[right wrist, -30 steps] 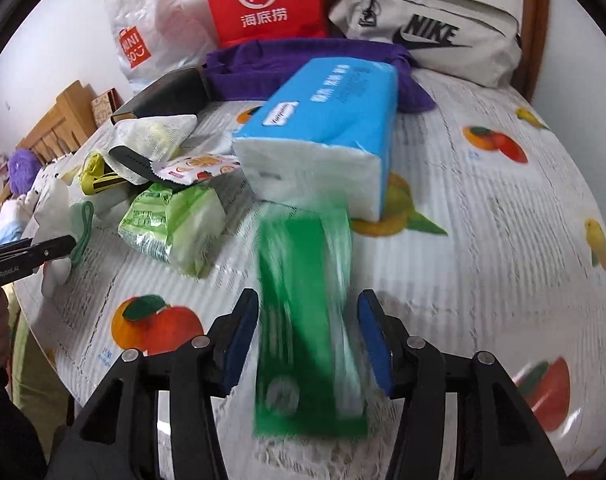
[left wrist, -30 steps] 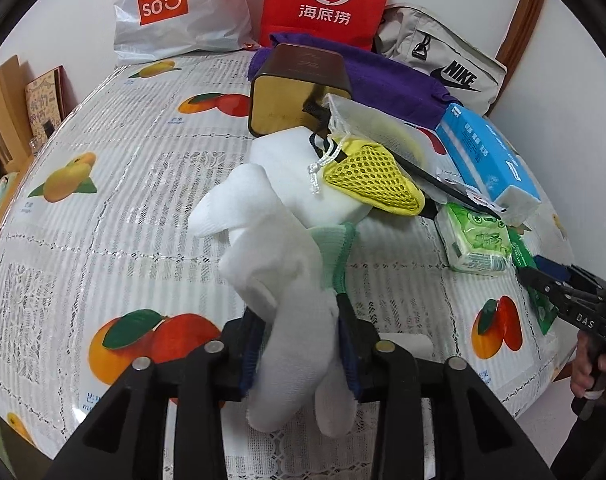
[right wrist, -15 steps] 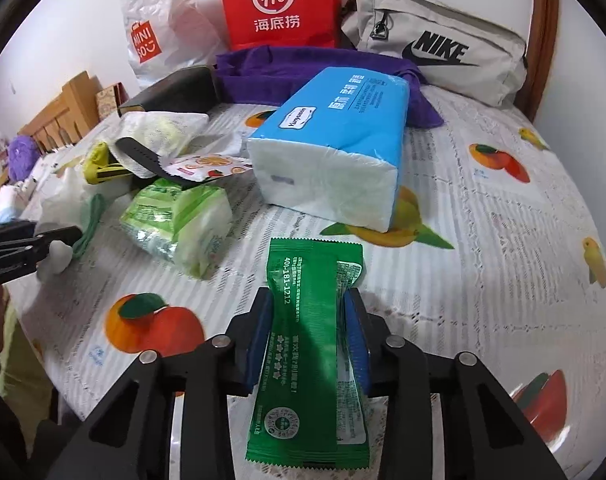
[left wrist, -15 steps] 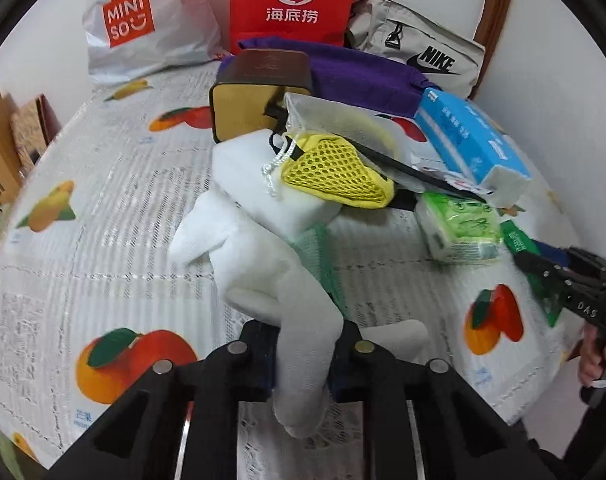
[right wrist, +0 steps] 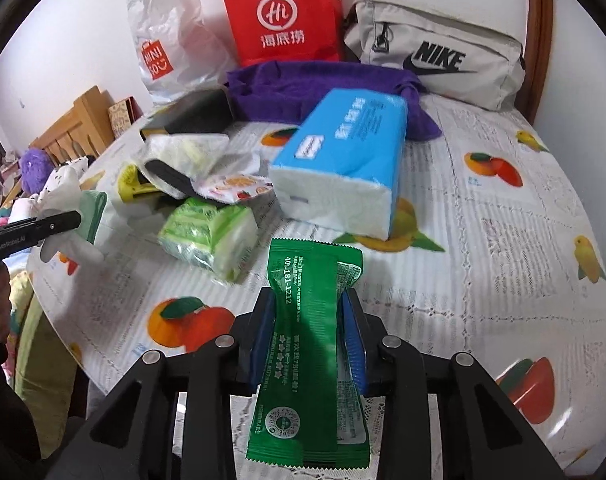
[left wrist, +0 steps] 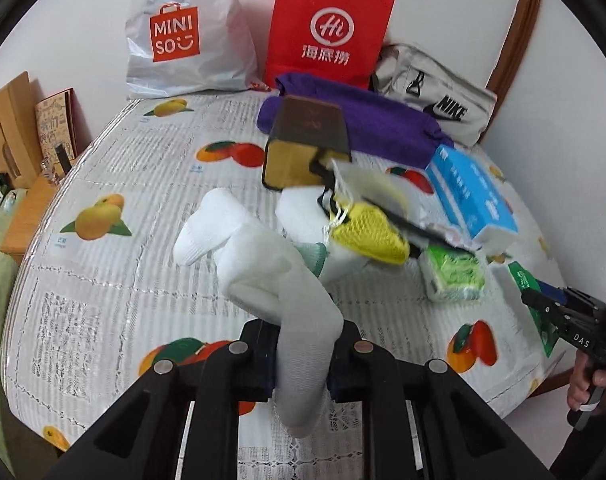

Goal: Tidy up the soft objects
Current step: 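Carry the glove with the left tool while the right tool carries the packet toward the purple towel, then open the left tool over the purple towel while the right tool releases the packet there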

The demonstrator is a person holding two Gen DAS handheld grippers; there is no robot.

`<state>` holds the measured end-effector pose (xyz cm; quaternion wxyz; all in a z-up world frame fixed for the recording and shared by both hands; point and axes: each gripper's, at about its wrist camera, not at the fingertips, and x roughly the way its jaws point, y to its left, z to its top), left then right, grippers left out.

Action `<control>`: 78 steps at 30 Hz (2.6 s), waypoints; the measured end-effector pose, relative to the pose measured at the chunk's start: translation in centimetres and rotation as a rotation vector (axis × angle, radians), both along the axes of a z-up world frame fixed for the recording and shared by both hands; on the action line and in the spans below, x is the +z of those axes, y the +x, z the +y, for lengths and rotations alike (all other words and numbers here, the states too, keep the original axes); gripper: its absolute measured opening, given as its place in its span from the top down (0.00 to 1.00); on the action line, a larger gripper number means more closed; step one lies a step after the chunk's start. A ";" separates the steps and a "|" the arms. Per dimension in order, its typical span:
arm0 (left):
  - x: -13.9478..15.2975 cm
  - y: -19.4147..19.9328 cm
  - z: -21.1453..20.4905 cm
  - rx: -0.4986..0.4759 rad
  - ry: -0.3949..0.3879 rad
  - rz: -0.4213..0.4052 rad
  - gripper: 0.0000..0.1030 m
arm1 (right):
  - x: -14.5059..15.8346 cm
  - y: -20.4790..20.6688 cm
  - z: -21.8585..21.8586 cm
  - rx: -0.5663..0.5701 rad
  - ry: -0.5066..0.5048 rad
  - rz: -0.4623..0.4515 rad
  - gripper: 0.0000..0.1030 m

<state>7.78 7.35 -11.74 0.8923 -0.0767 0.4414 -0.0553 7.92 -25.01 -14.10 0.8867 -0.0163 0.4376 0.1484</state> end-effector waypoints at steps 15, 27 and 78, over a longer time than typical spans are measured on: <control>4.7 4.0 -0.3 0.001 -0.009 -0.058 0.83 | 5.5 4.0 0.3 -0.019 0.027 -0.067 0.67; 8.0 10.2 -0.5 0.004 0.022 -0.099 0.83 | 8.3 10.2 0.4 -0.035 0.032 -0.120 0.67; 0.8 37.9 -6.5 -0.084 -0.015 0.096 0.83 | 0.7 33.2 -1.7 -0.077 0.025 0.070 0.44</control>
